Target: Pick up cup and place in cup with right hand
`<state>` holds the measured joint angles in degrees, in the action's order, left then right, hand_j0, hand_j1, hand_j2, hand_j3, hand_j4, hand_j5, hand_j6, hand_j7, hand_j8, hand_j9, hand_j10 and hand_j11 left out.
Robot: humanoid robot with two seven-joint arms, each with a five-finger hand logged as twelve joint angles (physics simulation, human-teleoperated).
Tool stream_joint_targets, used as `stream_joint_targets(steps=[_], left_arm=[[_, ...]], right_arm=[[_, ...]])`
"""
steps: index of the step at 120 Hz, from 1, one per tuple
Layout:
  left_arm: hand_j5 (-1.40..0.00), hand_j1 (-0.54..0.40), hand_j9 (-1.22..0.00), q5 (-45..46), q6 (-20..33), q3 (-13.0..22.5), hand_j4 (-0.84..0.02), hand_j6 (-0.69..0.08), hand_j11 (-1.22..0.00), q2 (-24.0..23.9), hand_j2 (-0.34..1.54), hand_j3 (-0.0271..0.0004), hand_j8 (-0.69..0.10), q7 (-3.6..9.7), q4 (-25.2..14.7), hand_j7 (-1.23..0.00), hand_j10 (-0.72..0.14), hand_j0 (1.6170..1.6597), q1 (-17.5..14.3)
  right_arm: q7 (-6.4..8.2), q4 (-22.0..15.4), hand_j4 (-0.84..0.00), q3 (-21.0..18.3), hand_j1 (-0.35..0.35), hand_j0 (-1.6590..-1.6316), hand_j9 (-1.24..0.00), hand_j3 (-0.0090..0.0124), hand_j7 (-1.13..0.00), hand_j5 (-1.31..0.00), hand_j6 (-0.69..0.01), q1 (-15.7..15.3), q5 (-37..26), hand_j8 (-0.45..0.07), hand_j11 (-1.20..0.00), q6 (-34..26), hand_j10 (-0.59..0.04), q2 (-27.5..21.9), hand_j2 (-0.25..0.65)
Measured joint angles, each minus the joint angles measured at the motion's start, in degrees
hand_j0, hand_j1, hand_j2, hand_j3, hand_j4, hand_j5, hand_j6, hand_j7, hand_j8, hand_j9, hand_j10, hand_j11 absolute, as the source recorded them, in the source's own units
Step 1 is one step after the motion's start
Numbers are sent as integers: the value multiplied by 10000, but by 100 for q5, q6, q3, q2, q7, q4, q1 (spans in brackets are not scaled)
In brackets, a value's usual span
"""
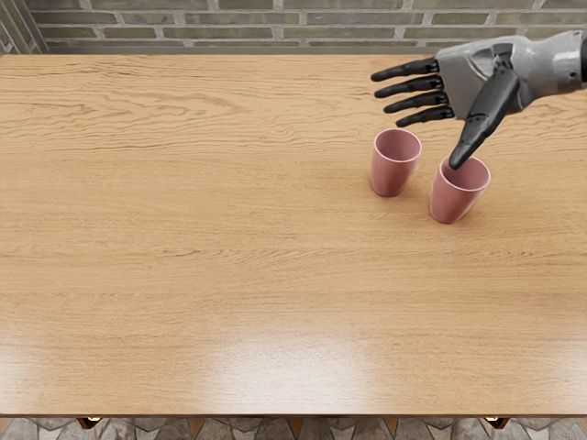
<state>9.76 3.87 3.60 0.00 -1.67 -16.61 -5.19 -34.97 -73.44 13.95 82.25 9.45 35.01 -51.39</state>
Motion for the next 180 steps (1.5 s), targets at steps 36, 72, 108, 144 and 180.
stream_joint_targets(steps=[36,72,108,144,180], left_arm=[[-51,3444,-50,-1,0,-1,-39,-39,-50,0,7,-1,-39,0,0,-51,-38,16581,0],[-50,3444,-50,0,0,0,-37,-37,-50,0,6,0,-38,0,0,-50,-38,16581,0],[-49,3444,-49,0,0,0,-37,-37,-49,0,6,0,-37,0,0,-49,-38,16581,0],[-50,3444,-50,0,0,0,-38,-38,-50,0,6,0,-38,0,0,-50,-38,16581,0],[-50,3444,-50,0,0,0,-38,-38,-50,0,6,0,-38,0,0,-50,-38,16581,0]], right_arm=[[-2,895,-198,1,-3257,-16581,-255,0,-255,-255,-197,421,-1605,-197,-255,2,-196,1097,-41],[-3,2718,-230,-2255,-3238,-16581,-277,0,-276,-278,-238,1085,-3611,-232,-277,-2032,-225,3684,-43],[-3,3076,-246,-3311,-3228,-16581,-292,0,-290,-293,-258,1084,-3708,-249,-291,-2567,-240,4386,-39],[-3,1806,-288,-3201,-3179,-16581,-347,0,-345,-348,-300,693,-3765,-291,-346,-4041,-282,3680,-45],[-3,1898,-333,-3149,-3125,-16581,-407,0,-405,-408,-346,221,-4076,-337,-406,-4639,-328,3892,-52]])
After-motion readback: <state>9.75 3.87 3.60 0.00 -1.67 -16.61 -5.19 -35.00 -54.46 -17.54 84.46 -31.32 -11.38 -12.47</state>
